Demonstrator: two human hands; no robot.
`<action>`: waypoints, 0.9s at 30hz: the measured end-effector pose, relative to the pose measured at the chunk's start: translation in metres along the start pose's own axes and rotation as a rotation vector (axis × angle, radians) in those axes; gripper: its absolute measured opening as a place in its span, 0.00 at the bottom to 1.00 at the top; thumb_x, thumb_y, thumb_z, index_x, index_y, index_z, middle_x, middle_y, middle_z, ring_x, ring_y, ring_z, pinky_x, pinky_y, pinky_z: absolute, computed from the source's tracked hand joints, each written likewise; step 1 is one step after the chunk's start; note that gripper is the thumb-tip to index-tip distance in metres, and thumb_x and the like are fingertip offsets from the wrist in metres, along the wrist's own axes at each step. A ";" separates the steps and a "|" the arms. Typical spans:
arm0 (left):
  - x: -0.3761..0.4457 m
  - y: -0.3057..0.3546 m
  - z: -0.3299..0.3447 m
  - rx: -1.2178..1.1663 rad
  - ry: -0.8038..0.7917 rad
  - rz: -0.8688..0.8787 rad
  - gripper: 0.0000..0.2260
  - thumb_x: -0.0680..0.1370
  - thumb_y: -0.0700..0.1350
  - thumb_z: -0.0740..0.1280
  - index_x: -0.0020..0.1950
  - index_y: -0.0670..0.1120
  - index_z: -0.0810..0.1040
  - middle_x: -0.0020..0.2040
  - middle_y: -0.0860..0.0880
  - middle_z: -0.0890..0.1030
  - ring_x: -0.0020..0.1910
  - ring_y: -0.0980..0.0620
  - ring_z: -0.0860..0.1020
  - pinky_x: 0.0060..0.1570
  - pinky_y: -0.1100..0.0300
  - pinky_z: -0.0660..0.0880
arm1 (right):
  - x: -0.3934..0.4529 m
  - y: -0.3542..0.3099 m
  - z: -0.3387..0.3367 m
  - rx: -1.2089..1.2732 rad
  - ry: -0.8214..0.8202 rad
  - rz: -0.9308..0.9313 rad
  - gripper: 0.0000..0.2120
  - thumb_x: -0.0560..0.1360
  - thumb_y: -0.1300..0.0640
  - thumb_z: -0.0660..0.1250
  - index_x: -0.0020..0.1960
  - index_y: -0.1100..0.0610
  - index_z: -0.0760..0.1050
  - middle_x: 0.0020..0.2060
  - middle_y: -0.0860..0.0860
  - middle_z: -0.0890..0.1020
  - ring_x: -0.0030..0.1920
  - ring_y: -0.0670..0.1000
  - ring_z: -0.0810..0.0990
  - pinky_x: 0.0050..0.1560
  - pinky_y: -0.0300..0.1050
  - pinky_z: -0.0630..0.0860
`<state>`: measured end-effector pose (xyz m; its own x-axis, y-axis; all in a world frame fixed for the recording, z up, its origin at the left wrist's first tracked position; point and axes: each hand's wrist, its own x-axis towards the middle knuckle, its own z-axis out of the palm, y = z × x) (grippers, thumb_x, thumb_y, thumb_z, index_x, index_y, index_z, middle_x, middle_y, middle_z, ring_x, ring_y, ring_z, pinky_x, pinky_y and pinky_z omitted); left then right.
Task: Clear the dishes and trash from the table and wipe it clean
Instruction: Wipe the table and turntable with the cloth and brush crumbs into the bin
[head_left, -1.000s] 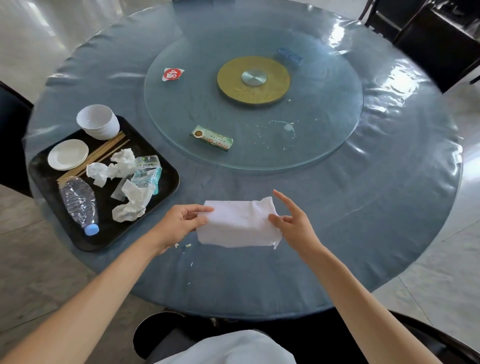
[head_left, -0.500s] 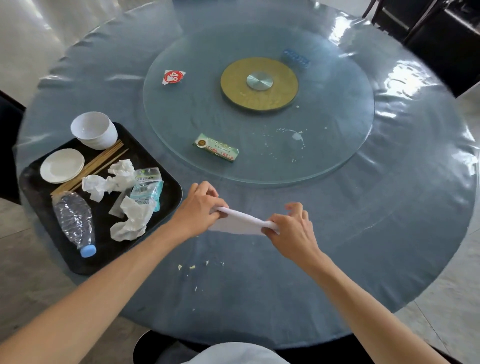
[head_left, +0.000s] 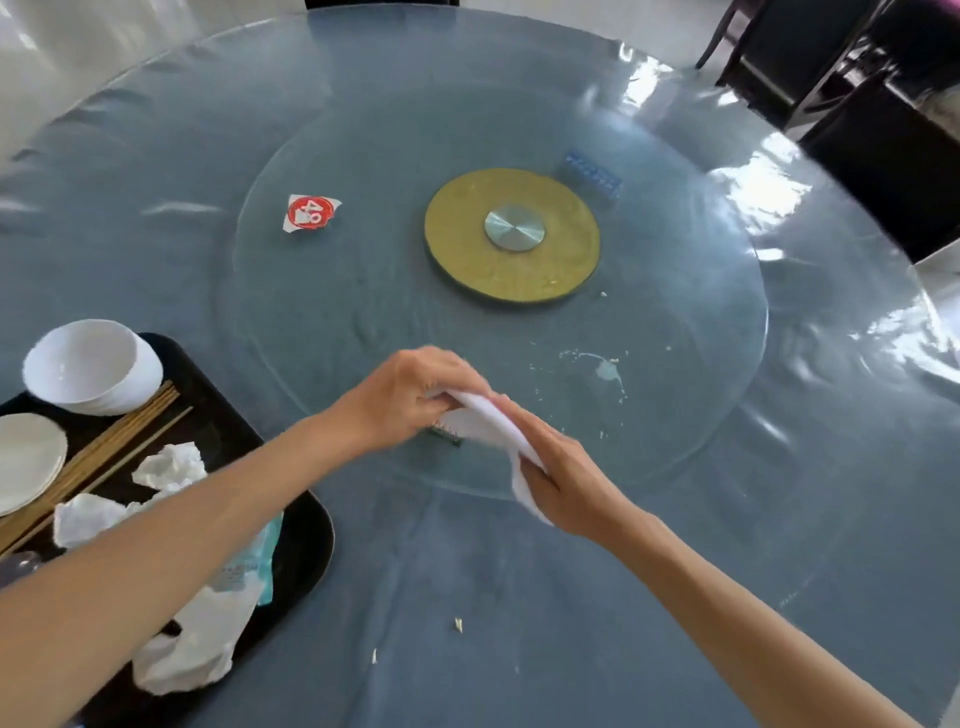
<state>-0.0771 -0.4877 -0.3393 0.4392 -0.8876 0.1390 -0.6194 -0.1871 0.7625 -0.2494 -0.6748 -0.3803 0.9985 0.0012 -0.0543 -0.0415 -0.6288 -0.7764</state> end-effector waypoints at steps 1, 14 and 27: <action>0.016 -0.011 -0.006 0.053 0.059 0.011 0.13 0.75 0.37 0.69 0.59 0.45 0.85 0.57 0.45 0.85 0.57 0.51 0.79 0.60 0.64 0.71 | 0.020 0.005 -0.005 -0.012 0.038 0.018 0.42 0.75 0.73 0.56 0.82 0.43 0.58 0.74 0.42 0.72 0.68 0.41 0.73 0.67 0.39 0.71; 0.032 -0.167 0.070 0.471 -0.043 -0.686 0.26 0.85 0.57 0.44 0.83 0.57 0.43 0.83 0.46 0.38 0.82 0.47 0.36 0.79 0.49 0.38 | 0.254 0.145 -0.086 -0.661 -0.089 0.216 0.30 0.80 0.46 0.52 0.80 0.29 0.52 0.84 0.56 0.49 0.82 0.63 0.50 0.77 0.71 0.54; 0.018 -0.203 0.069 0.647 0.123 -0.505 0.25 0.84 0.55 0.46 0.83 0.56 0.54 0.84 0.46 0.51 0.83 0.46 0.48 0.80 0.47 0.48 | 0.220 0.163 -0.025 -0.829 -0.181 -0.004 0.22 0.82 0.31 0.41 0.76 0.22 0.48 0.84 0.45 0.44 0.79 0.60 0.54 0.72 0.60 0.58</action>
<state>0.0115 -0.4943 -0.5355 0.8099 -0.5861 -0.0257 -0.5637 -0.7896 0.2426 -0.0360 -0.7962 -0.5028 0.9747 0.0845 -0.2070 0.0717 -0.9950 -0.0689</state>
